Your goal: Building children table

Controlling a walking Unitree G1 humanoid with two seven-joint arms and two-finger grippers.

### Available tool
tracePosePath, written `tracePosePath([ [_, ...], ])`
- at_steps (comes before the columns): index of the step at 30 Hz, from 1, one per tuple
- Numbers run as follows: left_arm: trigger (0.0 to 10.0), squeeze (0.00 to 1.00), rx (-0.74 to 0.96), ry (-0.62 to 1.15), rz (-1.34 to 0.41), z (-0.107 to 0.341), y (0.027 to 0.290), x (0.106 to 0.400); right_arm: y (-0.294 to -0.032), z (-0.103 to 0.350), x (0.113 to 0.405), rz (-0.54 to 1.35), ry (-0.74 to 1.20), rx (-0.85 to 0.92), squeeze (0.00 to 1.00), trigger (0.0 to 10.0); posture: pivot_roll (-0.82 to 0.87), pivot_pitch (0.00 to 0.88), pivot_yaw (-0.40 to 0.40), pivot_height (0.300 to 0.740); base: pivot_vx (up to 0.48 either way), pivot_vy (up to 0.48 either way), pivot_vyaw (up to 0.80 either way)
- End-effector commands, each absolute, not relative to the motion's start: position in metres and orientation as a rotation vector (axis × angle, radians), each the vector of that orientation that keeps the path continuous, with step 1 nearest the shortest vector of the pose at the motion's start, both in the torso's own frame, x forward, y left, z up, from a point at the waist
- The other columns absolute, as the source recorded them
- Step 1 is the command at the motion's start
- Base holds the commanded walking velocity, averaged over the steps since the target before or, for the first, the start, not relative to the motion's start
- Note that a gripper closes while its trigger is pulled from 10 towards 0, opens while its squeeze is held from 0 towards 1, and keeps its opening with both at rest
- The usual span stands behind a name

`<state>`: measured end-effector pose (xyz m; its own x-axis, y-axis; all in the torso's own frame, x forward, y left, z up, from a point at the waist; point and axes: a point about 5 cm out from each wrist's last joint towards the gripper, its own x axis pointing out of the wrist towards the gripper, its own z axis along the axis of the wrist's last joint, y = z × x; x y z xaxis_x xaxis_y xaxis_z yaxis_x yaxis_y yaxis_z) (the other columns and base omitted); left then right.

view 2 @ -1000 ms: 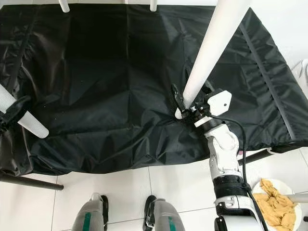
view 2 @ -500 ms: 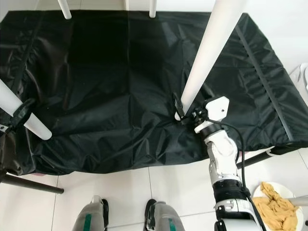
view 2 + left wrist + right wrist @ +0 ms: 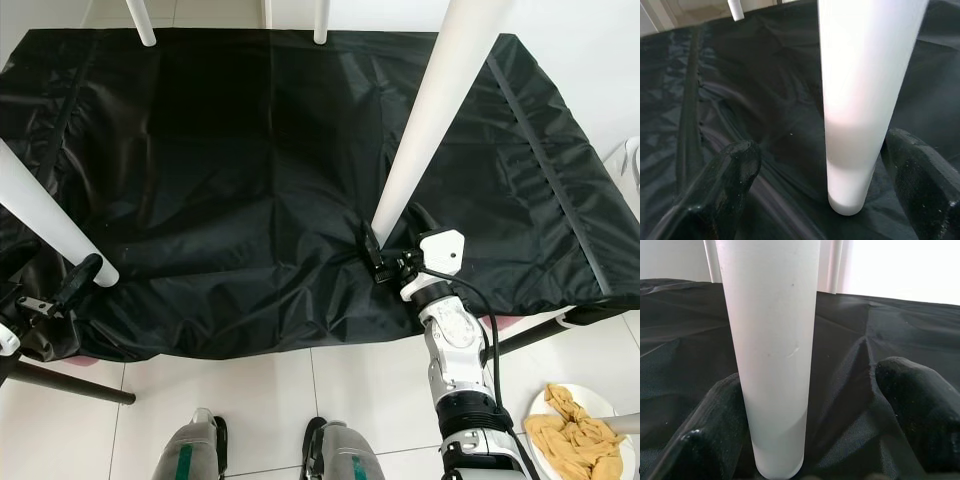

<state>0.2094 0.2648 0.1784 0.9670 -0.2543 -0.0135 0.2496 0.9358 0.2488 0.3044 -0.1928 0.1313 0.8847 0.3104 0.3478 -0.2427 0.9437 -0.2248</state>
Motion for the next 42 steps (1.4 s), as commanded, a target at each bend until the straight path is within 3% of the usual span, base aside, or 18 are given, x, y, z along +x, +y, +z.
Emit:
tracePosePath([
  [1, 10.0, 0.0, 0.269, 0.029, -0.086, 0.167, 0.285, 0.202, -0.209, 0.116, 0.297, 0.221, -0.323, -0.182, 0.0, 10.0, 0.23, 0.206, -0.011, 0.74, 0.0, 0.0, 0.0],
  [9, 10.0, 0.0, 0.315, 0.061, -0.1, 0.152, 0.285, 0.185, -0.214, 0.1, 0.283, 0.192, -0.296, -0.236, 0.0, 10.0, 0.24, 0.217, -0.017, 0.74, 0.0, 0.0, 0.0],
  [12, 10.0, 0.0, 0.422, 0.111, -0.132, 0.123, 0.276, 0.181, -0.204, 0.084, 0.27, 0.193, -0.279, -0.275, 0.0, 10.0, 0.24, 0.217, -0.026, 0.74, 0.0, 0.0, 0.0],
  [16, 10.0, 0.0, 0.374, 0.126, -0.134, 0.108, 0.273, 0.182, -0.198, 0.078, 0.266, 0.186, -0.275, -0.278, 0.0, 10.0, 0.23, 0.216, -0.024, 0.74, 0.0, 0.0, 0.0],
  [26, 10.0, 0.0, 0.432, 0.194, -0.154, 0.081, 0.283, 0.171, -0.183, 0.064, 0.24, 0.296, -0.292, -0.351, 0.0, 10.0, 0.2, 0.216, -0.012, 0.74, 0.0, 0.0, 0.0],
  [33, 10.0, 0.0, 0.493, 0.145, -0.137, 0.07, 0.278, 0.172, -0.178, 0.061, 0.232, 0.372, -0.33, -0.426, 0.0, 10.0, 0.19, 0.212, -0.01, 0.74, 0.0, 0.0, 0.0],
  [42, 10.0, 0.0, 0.459, -0.014, -0.144, 0.09, 0.259, 0.182, -0.166, 0.065, 0.231, 0.528, -0.353, -0.43, 0.0, 10.0, 0.19, 0.204, -0.021, 0.74, 0.0, 0.0, 0.0],
])
